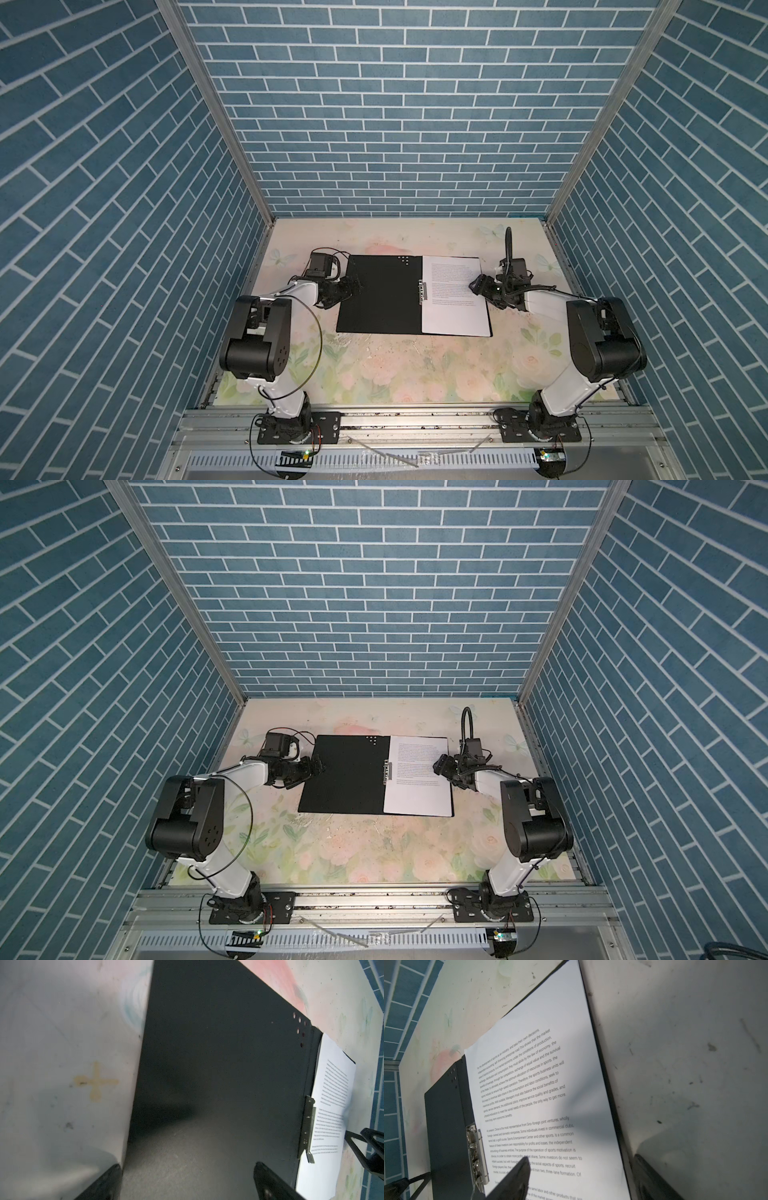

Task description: Put the files into the folder

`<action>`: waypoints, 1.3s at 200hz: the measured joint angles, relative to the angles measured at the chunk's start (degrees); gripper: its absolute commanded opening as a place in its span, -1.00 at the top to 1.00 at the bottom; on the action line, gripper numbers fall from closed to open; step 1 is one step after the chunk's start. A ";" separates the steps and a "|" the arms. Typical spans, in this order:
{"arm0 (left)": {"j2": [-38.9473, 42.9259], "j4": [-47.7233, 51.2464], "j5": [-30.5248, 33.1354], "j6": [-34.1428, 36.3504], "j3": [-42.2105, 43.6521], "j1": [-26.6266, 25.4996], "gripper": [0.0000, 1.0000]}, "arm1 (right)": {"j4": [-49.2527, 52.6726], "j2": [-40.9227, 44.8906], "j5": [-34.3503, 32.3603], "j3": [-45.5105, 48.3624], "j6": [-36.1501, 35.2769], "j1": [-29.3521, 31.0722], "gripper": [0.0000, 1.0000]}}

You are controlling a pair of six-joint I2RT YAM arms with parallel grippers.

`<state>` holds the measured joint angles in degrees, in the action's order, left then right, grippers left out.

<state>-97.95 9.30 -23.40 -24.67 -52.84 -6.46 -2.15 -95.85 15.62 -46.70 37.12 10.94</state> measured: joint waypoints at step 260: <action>-0.96 -2.75 -3.93 -1.16 -0.15 0.59 -0.99 | -1.79 -3.32 3.30 -2.43 -1.18 -2.10 -0.44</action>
<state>-98.91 6.55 -27.33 -25.82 -52.99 -5.87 -3.95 -99.18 18.92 -49.12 35.94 8.84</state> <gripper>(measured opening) 0.996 0.723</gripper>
